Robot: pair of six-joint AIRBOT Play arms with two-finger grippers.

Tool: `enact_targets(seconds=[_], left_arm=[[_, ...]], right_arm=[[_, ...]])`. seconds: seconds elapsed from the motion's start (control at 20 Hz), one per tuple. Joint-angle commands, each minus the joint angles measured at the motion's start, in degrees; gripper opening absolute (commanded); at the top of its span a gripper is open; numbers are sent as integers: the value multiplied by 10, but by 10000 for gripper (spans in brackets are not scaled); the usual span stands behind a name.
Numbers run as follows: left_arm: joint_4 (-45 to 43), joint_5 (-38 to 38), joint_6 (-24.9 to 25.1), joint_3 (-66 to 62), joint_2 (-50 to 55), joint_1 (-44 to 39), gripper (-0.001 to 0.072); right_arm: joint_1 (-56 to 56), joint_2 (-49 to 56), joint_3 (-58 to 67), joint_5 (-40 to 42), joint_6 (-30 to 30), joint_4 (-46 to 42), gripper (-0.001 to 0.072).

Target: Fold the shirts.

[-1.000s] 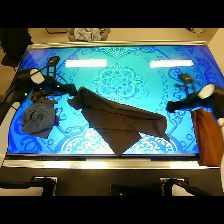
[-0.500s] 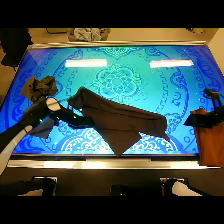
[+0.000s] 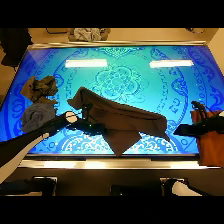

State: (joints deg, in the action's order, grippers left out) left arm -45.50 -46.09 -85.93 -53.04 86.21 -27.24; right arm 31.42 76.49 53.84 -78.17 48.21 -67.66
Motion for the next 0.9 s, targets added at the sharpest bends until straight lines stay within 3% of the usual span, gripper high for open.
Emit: enact_targets(seconds=[0.0,0.05,0.5,0.55,0.6,0.65,0.85], left_arm=[[7,45,-21,1,4,-4,180],[7,47,-21,1,3,-4,31],[7,46,-19,1,-22,-3,35],[7,46,-18,1,-25,-3,35],[7,46,-13,1,-30,-3,34],[7,45,-1,1,-40,-1,33],[-17,13,95,-60,-136,35,32]], right_arm=[[0,8,-37,23,-26,33,715],[0,14,-41,23,-31,51,715],[-159,78,-46,89,-30,63,701],[-173,81,-46,90,-25,64,548],[-182,80,-44,87,-21,65,116],[-182,78,-37,74,-3,77,52],[-180,20,63,9,-24,127,50]])
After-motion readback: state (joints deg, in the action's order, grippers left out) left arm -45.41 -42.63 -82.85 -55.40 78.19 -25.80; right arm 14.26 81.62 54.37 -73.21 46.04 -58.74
